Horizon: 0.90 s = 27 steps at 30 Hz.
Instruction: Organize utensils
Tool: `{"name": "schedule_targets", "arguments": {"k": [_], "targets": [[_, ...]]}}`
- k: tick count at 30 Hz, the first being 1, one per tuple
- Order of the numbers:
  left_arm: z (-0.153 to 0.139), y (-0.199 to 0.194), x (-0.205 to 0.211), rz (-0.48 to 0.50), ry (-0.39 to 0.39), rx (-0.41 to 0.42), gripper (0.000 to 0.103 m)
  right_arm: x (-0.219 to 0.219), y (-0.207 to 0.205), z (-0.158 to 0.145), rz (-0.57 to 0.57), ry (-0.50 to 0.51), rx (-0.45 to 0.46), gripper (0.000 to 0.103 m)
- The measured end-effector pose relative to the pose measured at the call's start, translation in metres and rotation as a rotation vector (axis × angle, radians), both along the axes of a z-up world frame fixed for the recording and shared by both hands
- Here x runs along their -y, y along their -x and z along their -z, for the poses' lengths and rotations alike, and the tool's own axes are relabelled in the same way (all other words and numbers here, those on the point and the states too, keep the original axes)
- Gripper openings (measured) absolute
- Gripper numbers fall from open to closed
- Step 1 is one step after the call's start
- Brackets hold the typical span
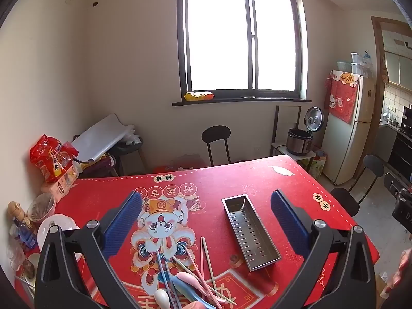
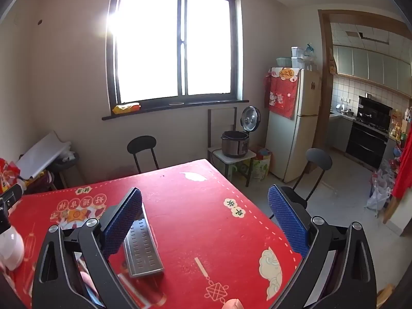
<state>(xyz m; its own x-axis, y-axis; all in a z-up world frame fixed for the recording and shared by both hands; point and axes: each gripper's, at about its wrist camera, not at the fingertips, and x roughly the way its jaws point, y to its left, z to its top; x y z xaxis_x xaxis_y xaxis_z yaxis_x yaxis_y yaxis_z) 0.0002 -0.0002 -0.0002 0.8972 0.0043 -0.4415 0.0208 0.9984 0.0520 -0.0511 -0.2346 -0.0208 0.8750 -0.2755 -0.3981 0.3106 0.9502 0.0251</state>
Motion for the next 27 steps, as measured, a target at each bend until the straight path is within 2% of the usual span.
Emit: {"name": "schedule_targets", "arguments": {"k": [9, 27], "targets": [[0.003, 0.001, -0.01, -0.009, 0.005, -0.001, 0.098, 0.002, -0.002, 0.003, -0.007, -0.008, -0.012, 0.095], [0.001, 0.007, 0.0, -0.032, -0.007, -0.004, 0.098, 0.003, -0.005, 0.005, -0.02, -0.01, -0.007, 0.095]]}}
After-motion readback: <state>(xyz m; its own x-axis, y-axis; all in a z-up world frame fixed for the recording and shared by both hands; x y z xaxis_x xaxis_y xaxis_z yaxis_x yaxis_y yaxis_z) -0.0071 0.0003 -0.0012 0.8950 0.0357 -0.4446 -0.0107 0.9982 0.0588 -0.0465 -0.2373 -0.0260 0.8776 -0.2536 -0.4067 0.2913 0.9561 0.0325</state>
